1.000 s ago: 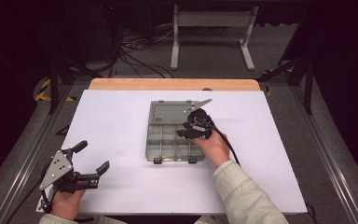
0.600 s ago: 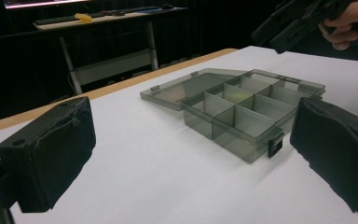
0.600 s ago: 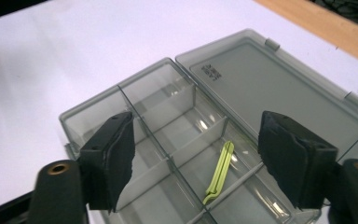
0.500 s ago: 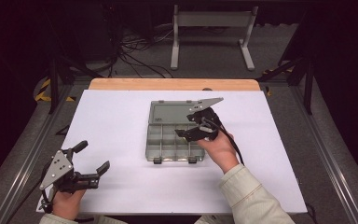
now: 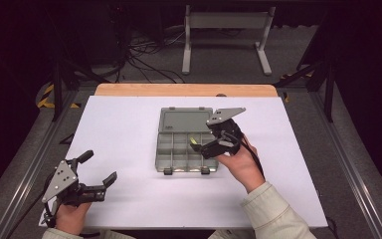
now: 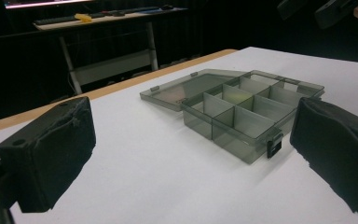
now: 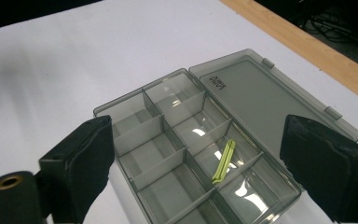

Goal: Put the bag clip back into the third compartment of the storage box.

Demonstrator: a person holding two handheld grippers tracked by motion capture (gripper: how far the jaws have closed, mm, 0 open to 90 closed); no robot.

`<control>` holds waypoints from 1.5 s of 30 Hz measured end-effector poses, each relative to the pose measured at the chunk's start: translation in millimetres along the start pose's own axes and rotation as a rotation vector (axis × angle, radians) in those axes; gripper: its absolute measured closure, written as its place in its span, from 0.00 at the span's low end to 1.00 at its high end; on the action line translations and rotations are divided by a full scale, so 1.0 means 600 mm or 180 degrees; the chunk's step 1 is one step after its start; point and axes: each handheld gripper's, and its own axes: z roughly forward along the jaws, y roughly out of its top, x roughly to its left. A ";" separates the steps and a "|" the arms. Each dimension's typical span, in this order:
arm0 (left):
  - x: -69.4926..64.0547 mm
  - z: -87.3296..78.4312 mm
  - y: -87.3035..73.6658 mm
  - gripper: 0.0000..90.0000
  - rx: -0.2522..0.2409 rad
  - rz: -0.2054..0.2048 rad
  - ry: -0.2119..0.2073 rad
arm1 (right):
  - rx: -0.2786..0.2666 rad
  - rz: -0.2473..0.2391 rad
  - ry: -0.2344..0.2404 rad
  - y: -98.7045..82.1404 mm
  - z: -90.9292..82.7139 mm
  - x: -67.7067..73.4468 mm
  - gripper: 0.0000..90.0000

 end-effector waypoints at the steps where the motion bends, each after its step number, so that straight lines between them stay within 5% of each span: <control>1: 0.000 0.000 0.000 0.01 -0.0002 0.0003 0.0002 | -0.0026 -0.0002 -0.0010 -0.001 -0.006 0.001 0.11; 12: 0.003 -0.002 0.003 0.01 -0.0005 0.0011 0.0010 | -0.0308 -0.0067 -0.0105 -0.029 -0.061 0.006 0.06; 26: 0.002 -0.003 0.003 0.01 -0.0025 0.0005 0.0024 | -0.0675 0.0046 -0.0329 -0.101 -0.134 -0.001 0.01; 45: 0.004 -0.008 0.004 0.01 -0.0056 -0.0042 -0.0002 | -0.1122 0.0098 -0.0392 -0.202 -0.146 -0.007 0.00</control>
